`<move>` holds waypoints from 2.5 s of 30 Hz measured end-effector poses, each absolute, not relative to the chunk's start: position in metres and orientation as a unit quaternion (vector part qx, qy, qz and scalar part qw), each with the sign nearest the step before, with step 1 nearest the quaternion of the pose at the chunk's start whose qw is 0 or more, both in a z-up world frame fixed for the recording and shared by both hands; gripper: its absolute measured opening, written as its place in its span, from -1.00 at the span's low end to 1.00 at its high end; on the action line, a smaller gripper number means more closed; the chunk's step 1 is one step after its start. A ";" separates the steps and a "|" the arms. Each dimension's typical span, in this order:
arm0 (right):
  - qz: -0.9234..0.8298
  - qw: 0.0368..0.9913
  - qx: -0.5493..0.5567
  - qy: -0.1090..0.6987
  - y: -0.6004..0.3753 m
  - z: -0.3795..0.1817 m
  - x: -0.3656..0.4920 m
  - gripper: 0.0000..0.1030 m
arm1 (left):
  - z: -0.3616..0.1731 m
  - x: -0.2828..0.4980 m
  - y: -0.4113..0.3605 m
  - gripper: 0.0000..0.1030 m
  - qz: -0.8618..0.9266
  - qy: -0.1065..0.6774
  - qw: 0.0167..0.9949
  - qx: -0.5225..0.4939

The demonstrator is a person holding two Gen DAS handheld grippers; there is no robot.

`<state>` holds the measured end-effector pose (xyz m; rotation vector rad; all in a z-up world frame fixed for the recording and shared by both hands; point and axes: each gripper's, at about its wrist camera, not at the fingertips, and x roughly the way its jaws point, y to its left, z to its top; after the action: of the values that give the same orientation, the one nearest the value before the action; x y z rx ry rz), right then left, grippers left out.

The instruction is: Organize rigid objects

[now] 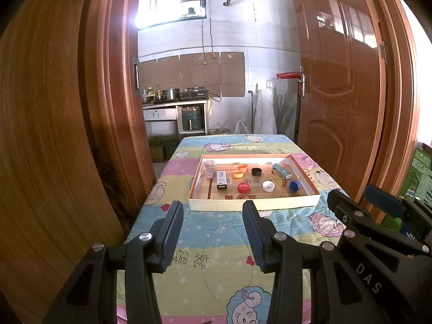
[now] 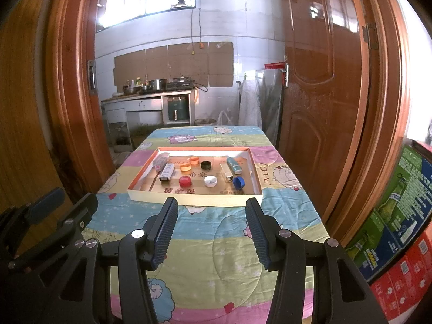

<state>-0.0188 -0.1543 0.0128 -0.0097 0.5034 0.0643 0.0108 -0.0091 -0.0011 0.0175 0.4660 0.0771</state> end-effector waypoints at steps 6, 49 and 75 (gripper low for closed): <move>0.032 0.968 -0.005 0.249 -0.154 0.013 -0.019 0.05 | -0.002 0.010 -0.009 -0.12 0.037 0.231 0.972 0.008; 0.032 0.968 -0.004 0.249 -0.155 0.012 -0.019 0.05 | -0.001 0.010 -0.010 -0.12 0.038 0.232 0.972 0.009; 0.033 0.967 -0.004 0.251 -0.154 0.010 -0.019 0.05 | -0.006 0.003 -0.005 -0.12 0.042 0.236 0.971 0.006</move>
<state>-0.0194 -0.1537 0.0105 -0.0071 0.5076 0.0669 0.0026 -0.0048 -0.0059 0.0116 0.4758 0.0850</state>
